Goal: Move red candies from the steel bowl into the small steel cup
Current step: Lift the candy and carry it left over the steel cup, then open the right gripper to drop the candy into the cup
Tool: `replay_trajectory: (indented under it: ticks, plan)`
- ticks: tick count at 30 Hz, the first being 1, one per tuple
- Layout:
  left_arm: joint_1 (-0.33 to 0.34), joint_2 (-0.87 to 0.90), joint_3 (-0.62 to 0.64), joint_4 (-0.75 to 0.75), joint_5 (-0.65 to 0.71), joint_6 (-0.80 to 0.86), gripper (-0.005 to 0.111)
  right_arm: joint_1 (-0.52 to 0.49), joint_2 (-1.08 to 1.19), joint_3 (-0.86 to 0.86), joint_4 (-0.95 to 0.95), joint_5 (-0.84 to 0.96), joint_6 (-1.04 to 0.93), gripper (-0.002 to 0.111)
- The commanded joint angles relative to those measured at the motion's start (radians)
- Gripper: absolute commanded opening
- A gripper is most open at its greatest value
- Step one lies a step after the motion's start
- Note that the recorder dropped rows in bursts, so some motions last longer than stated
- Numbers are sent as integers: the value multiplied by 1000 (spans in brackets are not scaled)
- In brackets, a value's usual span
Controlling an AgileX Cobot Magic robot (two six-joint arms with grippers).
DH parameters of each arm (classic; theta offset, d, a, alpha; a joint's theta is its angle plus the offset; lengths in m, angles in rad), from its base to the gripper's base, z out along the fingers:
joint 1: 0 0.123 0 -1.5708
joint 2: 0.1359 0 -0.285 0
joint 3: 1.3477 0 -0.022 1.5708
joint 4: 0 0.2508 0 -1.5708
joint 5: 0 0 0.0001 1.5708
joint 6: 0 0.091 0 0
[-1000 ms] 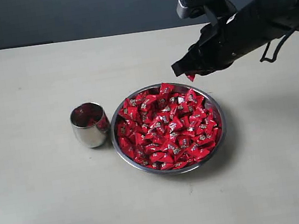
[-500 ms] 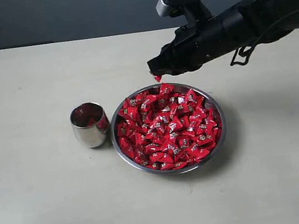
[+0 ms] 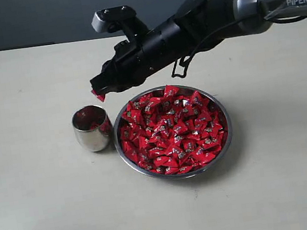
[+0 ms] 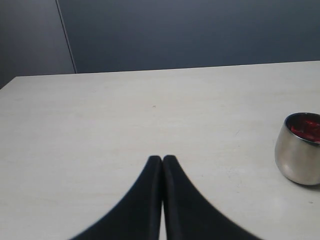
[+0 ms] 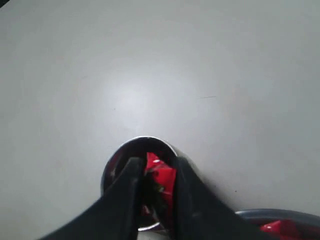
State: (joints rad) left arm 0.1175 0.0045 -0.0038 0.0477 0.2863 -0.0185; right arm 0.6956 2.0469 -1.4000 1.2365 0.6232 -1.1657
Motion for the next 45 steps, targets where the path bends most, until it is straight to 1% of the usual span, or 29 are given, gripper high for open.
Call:
replay_trajectory:
  ticks: [1, 10, 29, 38, 45]
  plan:
    - [1, -4, 4, -2, -2, -1, 0, 13, 28, -24, 3, 40, 15, -1]
    - [1, -4, 4, -2, -2, -1, 0, 43, 39, -31, 3, 44, 17, -1]
    - [1, -4, 4, -2, -2, -1, 0, 43, 49, -34, 6, 12, 17, -1]
    - [1, -4, 4, -2, -2, -1, 0, 44, 79, -34, 6, 14, 38, -1]
    - [1, -4, 4, -2, -2, -1, 0, 44, 80, -68, 5, 44, 44, -1]
